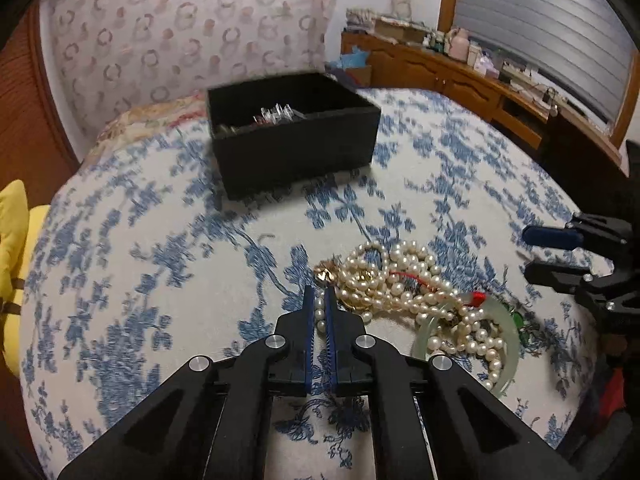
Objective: Organize jewelry
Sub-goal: 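Close the left tool on the pearl necklace, then lift the pearl necklace with the left tool while the right tool reaches the jade bangle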
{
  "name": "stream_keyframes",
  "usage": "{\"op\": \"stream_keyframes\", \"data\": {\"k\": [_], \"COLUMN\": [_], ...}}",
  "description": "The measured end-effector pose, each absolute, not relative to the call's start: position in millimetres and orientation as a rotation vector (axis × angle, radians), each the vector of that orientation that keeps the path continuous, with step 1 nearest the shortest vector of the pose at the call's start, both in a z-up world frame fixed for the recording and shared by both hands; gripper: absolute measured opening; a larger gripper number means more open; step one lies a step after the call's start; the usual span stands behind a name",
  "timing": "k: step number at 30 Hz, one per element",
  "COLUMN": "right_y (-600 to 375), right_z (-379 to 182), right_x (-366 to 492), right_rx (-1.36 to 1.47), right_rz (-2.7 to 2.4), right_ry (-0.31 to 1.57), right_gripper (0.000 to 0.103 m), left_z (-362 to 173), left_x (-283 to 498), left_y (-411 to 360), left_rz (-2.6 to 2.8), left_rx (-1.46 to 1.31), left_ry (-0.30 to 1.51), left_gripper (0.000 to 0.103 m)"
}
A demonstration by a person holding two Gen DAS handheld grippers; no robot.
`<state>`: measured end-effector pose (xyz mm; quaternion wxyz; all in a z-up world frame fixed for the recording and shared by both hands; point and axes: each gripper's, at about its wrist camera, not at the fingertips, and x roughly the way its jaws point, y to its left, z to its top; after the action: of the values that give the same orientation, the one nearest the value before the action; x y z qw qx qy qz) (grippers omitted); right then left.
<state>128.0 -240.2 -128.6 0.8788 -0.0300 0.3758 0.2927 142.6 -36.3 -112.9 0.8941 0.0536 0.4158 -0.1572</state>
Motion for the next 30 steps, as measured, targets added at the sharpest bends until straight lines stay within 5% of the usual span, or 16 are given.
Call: {"op": "stream_keyframes", "data": {"k": [22,25,30], "right_y": [-209.3,-195.6,-170.6], "right_z": [-118.8,-118.7,-118.6], "right_x": [110.3,106.4,102.7], "right_rx": [-0.122,-0.136,-0.18], "right_rz": [0.665,0.691,0.726], "right_ry": [0.758,0.754,0.753], "right_gripper": [0.046,0.067,0.074], "left_z": [17.9,23.5,26.9], "left_x": [86.0,83.5,78.7], "left_y": [-8.2,-3.0,7.0], "left_rz": [-0.33,-0.322,-0.306], "left_rx": [0.013,0.009,-0.006], "left_ry": [0.515,0.5,0.484], "left_gripper": [0.004,0.004,0.004]}}
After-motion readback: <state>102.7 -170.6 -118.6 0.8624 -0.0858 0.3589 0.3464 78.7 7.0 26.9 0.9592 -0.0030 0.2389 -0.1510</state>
